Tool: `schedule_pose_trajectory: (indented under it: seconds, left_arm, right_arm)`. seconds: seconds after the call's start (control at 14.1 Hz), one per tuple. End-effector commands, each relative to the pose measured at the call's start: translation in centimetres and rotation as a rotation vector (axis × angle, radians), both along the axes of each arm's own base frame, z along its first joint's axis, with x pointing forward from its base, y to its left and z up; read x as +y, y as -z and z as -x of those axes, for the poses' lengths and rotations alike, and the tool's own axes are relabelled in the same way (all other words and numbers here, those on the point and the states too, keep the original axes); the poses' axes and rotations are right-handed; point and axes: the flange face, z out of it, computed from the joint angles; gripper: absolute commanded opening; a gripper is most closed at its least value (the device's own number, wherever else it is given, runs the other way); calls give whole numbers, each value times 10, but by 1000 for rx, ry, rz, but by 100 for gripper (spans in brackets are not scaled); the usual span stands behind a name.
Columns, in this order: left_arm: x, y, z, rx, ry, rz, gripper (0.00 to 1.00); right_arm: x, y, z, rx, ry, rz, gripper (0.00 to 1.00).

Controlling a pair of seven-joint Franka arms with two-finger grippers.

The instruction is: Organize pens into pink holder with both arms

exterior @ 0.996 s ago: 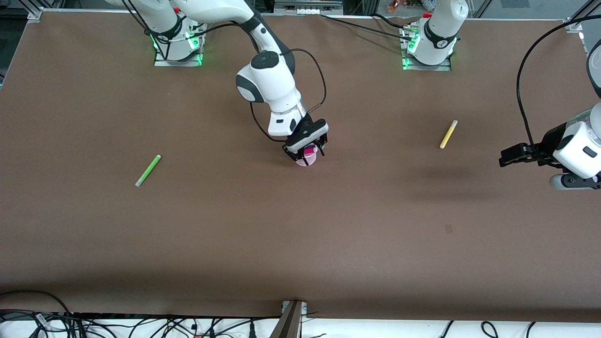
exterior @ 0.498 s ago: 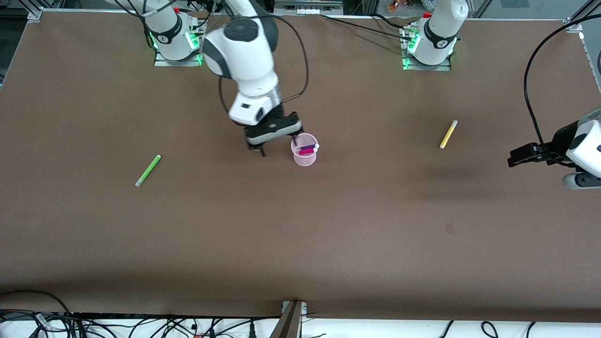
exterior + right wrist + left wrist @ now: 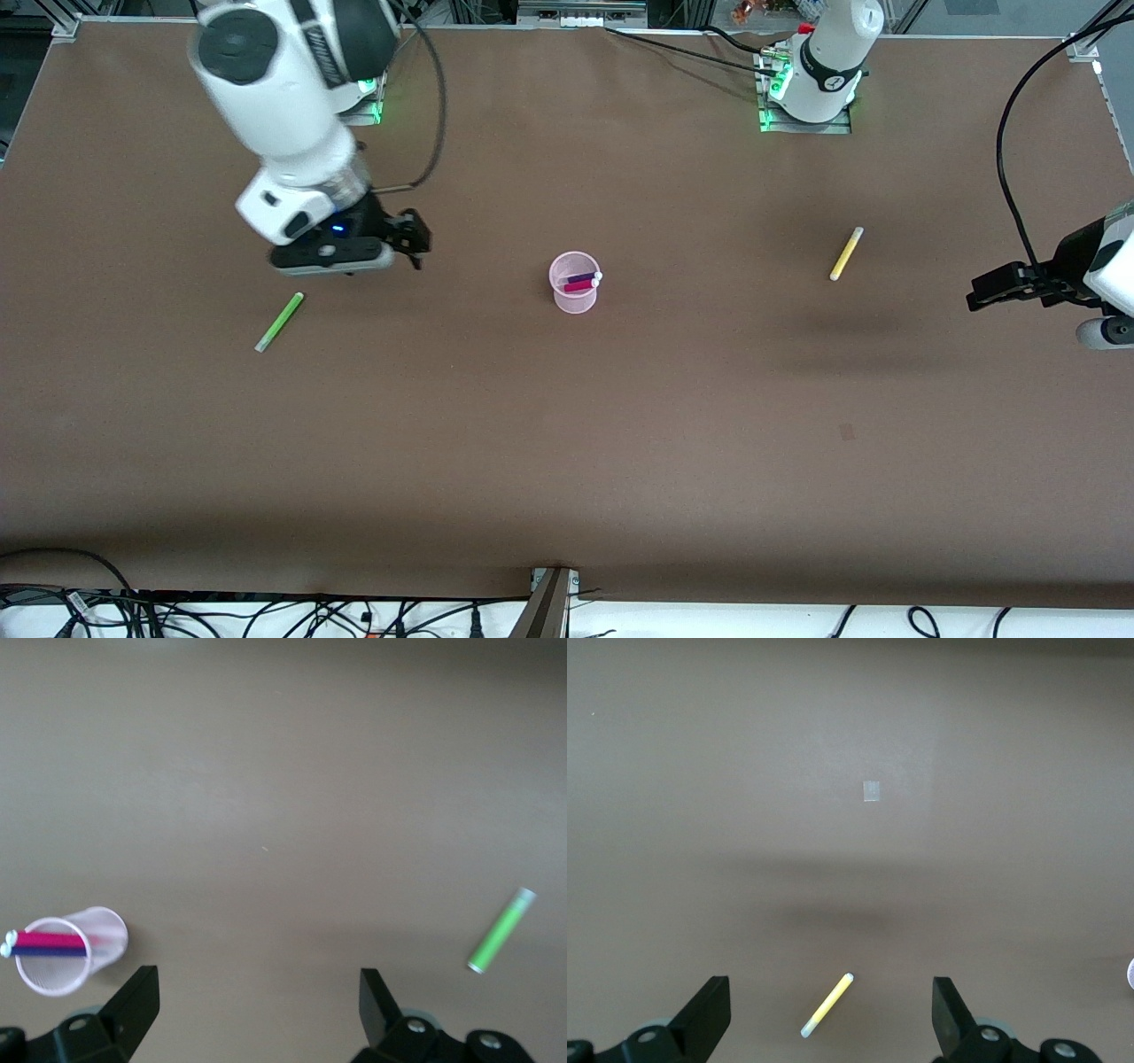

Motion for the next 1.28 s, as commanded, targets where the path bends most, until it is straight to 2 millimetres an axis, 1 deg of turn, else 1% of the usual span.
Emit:
schedule_pose_trajectory:
  seconds: [0.0,0.07,0.21,0.28,0.36,0.43,0.5,0.64,0.92,1.0,1.21]
  left_arm:
    - [1,-2,6,8,64,-20,100]
    - [1,1,5,10,86,-20,100]
    - [-2,11,1,18,97,-22,100]
    - [-2,11,0,18,102,-37,100]
    - [1,16,-2,13,111,-48,100]
    - [4,23,-5,9,116,-49,100]
    - [4,23,-5,9,115,-48,100]
    - [4,25,-6,12,116,-48,100]
    - [-3,29,-6,19,123,-47,100]
    - [-4,32,-6,22,123,-45,100]
    - [-4,33,-7,20,122,-41,100]
  right_arm:
    - [-62,-26,9,73,-18,-32,100]
    - [-83,-33,10,88,5,-40,100]
    - [-110,-37,9,118,22,-37,100]
    - [-136,-37,5,127,42,-31,100]
    - [-151,-37,4,135,29,-29,100]
    - [-159,-41,6,136,18,-30,100]
    - [-163,-47,8,127,21,-30,100]
    - [-173,-48,11,145,30,-19,100]
    - [-204,-51,10,147,-27,-7,100]
    - [-207,-56,12,137,-45,-5,100]
    - [-206,-68,11,129,-59,-1,100]
